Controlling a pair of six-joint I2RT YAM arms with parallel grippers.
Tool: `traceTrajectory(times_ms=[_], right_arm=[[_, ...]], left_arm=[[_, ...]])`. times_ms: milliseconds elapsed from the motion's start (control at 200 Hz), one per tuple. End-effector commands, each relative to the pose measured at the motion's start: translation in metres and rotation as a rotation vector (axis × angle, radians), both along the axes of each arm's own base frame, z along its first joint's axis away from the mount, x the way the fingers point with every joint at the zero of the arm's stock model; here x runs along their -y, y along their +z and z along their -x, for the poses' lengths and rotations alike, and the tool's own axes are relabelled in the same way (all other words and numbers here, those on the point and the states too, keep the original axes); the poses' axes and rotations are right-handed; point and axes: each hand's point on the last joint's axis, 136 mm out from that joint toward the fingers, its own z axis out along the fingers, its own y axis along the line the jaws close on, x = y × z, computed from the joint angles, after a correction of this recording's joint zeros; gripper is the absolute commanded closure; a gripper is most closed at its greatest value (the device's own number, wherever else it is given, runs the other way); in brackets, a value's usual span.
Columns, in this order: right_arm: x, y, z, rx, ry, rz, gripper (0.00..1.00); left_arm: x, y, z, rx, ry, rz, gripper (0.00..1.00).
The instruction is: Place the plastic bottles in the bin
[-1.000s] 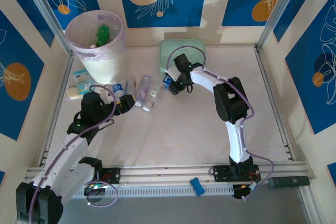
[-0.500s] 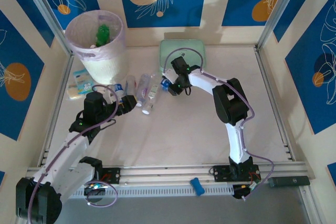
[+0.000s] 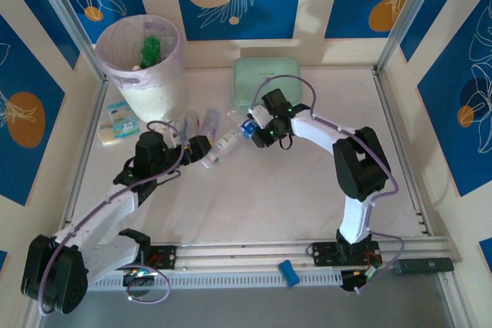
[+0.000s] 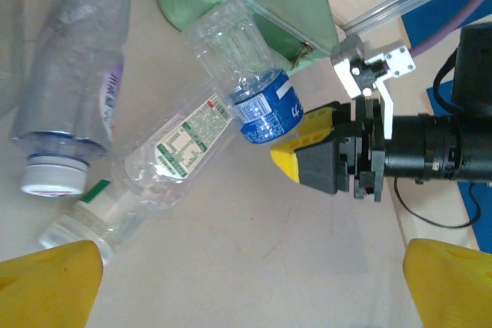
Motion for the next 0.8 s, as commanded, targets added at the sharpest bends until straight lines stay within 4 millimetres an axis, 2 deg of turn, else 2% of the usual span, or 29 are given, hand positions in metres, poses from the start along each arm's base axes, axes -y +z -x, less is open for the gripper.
traceTrajectory(times_ms=[0, 170, 305, 545, 795], right_arm=[[-0.003, 0.017, 0.011, -0.052, -0.108, -0.118, 0.77], [0.011, 0.018, 0.016, -0.061, -0.243, -0.114, 0.77], [0.006, 0.028, 0.021, -0.038, -0.257, -0.169, 0.77], [-0.020, 0.061, 0.044, -0.055, -0.219, -0.319, 0.77], [-0.047, 0.092, 0.078, -0.074, -0.146, -0.451, 0.78]], left_arm=[[0.013, 0.024, -0.013, 0.068, 0.014, 0.041, 0.00], [0.035, 0.027, -0.021, 0.077, -0.002, 0.050, 0.00], [0.056, 0.028, -0.025, 0.071, -0.036, 0.087, 0.00], [0.090, 0.039, -0.033, 0.090, -0.085, 0.135, 0.00], [0.102, 0.047, -0.045, 0.117, -0.094, 0.140, 0.00]])
